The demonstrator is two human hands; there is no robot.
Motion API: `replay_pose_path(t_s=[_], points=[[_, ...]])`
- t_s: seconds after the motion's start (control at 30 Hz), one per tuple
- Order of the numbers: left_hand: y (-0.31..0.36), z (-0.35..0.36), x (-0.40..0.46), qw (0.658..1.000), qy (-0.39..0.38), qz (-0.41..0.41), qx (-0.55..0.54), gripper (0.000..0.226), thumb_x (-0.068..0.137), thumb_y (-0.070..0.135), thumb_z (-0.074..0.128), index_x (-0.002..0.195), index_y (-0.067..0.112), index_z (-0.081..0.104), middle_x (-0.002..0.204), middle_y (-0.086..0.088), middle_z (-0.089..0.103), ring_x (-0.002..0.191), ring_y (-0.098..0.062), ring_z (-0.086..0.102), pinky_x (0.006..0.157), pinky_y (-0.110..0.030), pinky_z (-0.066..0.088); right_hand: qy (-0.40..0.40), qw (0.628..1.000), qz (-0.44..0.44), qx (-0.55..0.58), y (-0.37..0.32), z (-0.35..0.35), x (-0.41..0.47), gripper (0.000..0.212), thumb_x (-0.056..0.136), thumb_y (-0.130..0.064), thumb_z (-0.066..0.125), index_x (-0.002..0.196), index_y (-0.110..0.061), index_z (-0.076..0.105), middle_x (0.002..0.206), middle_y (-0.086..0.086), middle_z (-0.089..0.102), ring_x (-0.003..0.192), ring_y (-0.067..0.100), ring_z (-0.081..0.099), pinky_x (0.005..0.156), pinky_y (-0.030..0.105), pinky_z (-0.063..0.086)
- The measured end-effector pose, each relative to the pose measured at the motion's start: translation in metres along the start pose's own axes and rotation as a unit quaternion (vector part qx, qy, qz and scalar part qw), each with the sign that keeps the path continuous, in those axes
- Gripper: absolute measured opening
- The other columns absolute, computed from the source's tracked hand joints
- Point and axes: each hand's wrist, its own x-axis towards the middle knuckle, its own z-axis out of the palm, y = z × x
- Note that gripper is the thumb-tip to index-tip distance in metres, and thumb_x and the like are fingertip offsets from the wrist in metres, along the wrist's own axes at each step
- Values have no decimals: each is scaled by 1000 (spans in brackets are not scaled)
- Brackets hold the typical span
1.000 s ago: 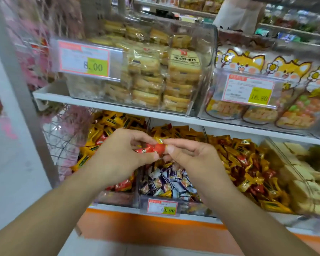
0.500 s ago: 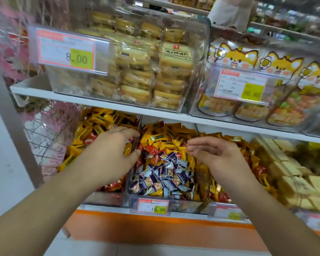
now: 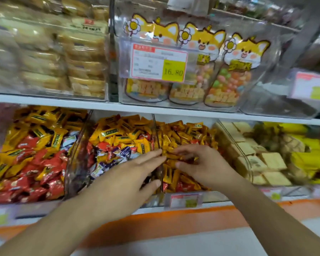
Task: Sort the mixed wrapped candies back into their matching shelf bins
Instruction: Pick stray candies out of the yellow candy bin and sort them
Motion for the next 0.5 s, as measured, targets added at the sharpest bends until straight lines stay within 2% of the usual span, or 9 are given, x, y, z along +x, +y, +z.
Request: replay_pose_path(t_s=[0.07,0.13,0.23,0.33,0.4,0.47,0.5], points=[[1,3,2,1000,-1,-5,-1,62,104,53,43,157,56,11,154,51,-12,147,11,22,116,-16,26,-16,997,-27,-76,-3,7,-2,29,92,-33,76,119,-42,72,103,-30,61,95,-4,60,76,4,45],[-1,3,4,1000,2,-6,-3,61,104,53,44,156,59,14,153,52,-7,146,15,17,113,-10,19,10,994,-31,-100,-2,9,-1,22,95,-25,73,113,-37,76,93,-25,60,84,-2,60,70,6,44],[-4,4,5,1000,-5,-10,2,60,103,53,46,154,61,15,152,54,-6,142,20,14,108,-6,13,55,997,13,-56,6,-3,1,17,96,-24,73,109,-35,77,85,-32,53,81,-8,59,60,2,41],[-5,6,5,1000,-3,-5,1,60,103,52,47,154,61,17,152,54,-5,146,16,15,114,-11,18,113,992,48,-13,19,-18,2,18,94,-23,75,105,-36,78,90,-28,58,83,-7,60,53,2,40],[-5,6,5,1000,-2,-4,2,60,103,51,48,154,60,17,152,54,-4,146,15,18,114,-12,19,166,985,57,-3,26,-22,3,18,94,-23,75,106,-36,77,96,-19,68,90,-2,65,61,5,45],[-6,6,4,1000,-5,-7,0,60,103,50,48,154,60,17,152,54,-4,146,15,17,113,-11,17,195,978,65,-22,30,-25,4,25,94,-25,74,117,-33,74,110,-11,72,104,7,67,81,21,55],[-6,6,4,1000,-8,-7,-2,60,103,50,48,154,60,17,152,54,-4,146,15,17,113,-11,17,197,977,61,-49,30,-25,4,31,94,-26,74,124,-32,72,117,-9,71,112,10,66,91,26,53]])
